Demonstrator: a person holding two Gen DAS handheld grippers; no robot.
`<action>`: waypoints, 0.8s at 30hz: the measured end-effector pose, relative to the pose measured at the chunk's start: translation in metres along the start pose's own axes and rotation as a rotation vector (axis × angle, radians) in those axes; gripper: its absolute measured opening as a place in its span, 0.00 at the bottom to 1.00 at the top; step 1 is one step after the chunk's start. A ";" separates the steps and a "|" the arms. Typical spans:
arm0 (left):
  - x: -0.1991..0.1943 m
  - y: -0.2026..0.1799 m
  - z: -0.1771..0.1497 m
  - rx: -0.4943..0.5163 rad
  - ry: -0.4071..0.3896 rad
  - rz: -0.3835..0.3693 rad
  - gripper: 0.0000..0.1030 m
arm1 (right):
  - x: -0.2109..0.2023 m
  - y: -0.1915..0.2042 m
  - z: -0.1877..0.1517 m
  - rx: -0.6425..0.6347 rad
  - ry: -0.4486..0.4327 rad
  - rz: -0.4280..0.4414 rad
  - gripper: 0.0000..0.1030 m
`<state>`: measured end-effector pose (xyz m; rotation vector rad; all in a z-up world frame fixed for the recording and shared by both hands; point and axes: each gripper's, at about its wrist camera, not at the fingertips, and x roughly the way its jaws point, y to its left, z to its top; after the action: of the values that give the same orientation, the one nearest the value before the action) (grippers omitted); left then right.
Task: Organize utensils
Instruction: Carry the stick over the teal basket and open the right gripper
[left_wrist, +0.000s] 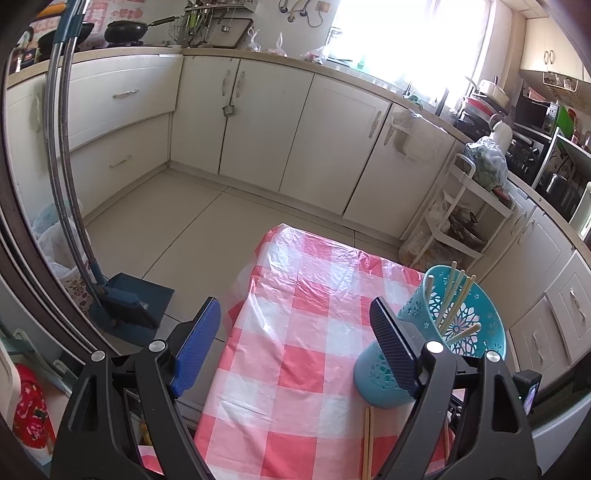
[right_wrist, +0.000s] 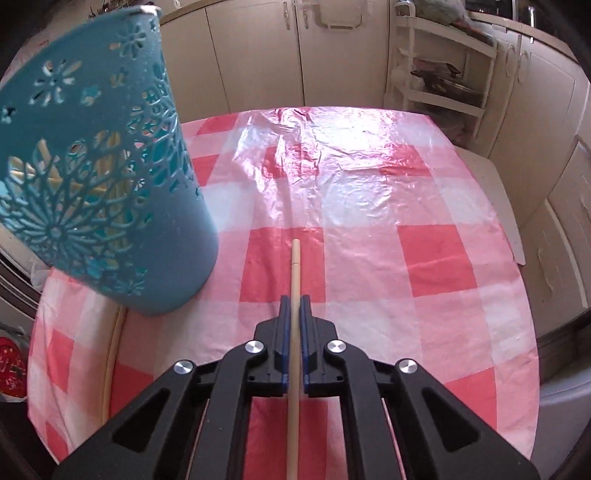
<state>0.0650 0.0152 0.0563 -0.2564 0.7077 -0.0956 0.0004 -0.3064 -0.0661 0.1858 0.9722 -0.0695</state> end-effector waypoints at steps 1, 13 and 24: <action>0.000 0.000 0.000 0.001 0.001 0.000 0.77 | -0.005 -0.006 -0.003 0.021 -0.003 0.029 0.06; 0.002 -0.001 -0.003 0.001 0.009 0.009 0.77 | -0.147 -0.019 0.039 0.227 -0.367 0.461 0.06; 0.000 -0.005 -0.005 0.026 -0.006 0.021 0.77 | -0.142 0.078 0.148 0.122 -0.701 0.320 0.06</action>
<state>0.0620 0.0090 0.0540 -0.2239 0.7023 -0.0836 0.0517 -0.2607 0.1424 0.3958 0.2324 0.0973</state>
